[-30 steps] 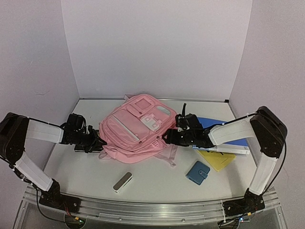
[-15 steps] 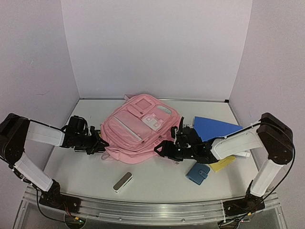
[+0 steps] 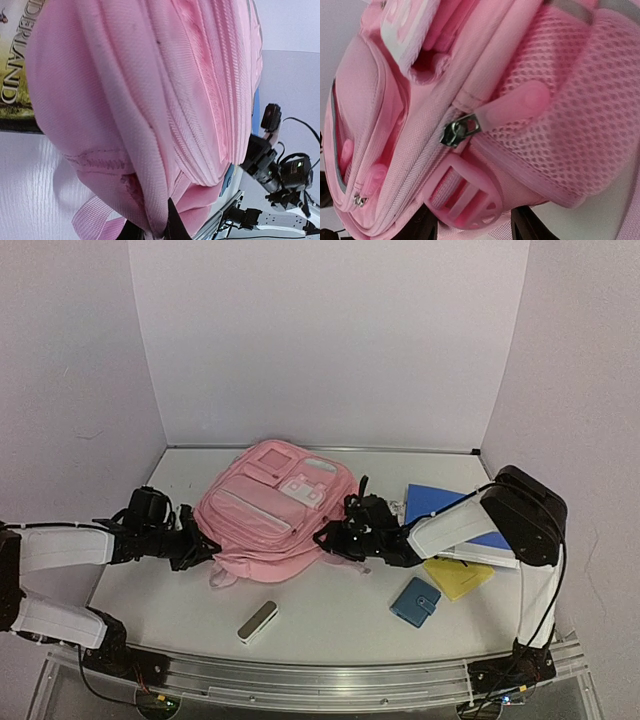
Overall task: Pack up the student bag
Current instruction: Adjust the student bag at the center of the board, then unzip the student bag at the center of the board.
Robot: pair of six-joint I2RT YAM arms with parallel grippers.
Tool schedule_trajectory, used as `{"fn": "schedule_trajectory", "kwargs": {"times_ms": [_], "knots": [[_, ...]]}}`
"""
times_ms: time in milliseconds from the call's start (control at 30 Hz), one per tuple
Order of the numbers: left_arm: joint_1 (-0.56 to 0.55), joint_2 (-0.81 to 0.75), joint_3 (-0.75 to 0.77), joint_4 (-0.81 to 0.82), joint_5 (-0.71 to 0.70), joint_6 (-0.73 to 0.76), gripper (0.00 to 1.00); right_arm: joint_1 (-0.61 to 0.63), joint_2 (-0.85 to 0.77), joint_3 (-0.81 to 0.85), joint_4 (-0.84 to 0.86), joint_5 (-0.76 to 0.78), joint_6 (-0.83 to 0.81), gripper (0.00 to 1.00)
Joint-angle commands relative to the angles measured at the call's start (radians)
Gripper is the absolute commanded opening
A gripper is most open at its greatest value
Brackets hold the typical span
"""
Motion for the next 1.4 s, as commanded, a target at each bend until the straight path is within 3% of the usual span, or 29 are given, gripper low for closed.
{"fn": "schedule_trajectory", "kwargs": {"times_ms": [0, 200, 400, 533, 700, 767, 867, 1100, 1367], "knots": [[-0.090, -0.013, 0.000, 0.096, 0.044, -0.015, 0.00, -0.148, 0.054, 0.136, 0.048, 0.050, -0.126, 0.49], [-0.239, 0.123, 0.127, 0.149, -0.015, 0.004, 0.00, -0.188, 0.073, 0.265, -0.035, -0.027, -0.296, 0.48], [-0.332, 0.297, 0.284, 0.183, 0.000, 0.034, 0.08, -0.188, -0.063, 0.234, -0.192, 0.085, -0.341, 0.60], [-0.340, 0.290, 0.329, 0.128, -0.011, 0.050, 0.29, -0.187, -0.185, 0.142, -0.249, 0.018, -0.281, 0.68], [-0.334, 0.204, 0.411, -0.165, -0.113, 0.120, 0.64, -0.134, -0.338, 0.003, -0.254, -0.045, -0.218, 0.79], [-0.313, 0.170, 0.460, -0.288, -0.135, 0.155, 0.75, -0.085, -0.372, -0.015, -0.271, -0.020, -0.235, 0.83], [-0.233, 0.132, 0.539, -0.494, -0.145, 0.226, 0.83, -0.003, -0.372, 0.018, -0.325, 0.040, -0.310, 0.88], [0.005, 0.152, 0.762, -0.783, -0.157, 0.455, 0.91, 0.151, -0.214, 0.231, -0.424, 0.187, -0.491, 0.88], [0.178, 0.166, 0.772, -0.652, -0.168, 0.521, 0.91, 0.269, 0.077, 0.543, -0.483, 0.257, -0.631, 0.78]]}}
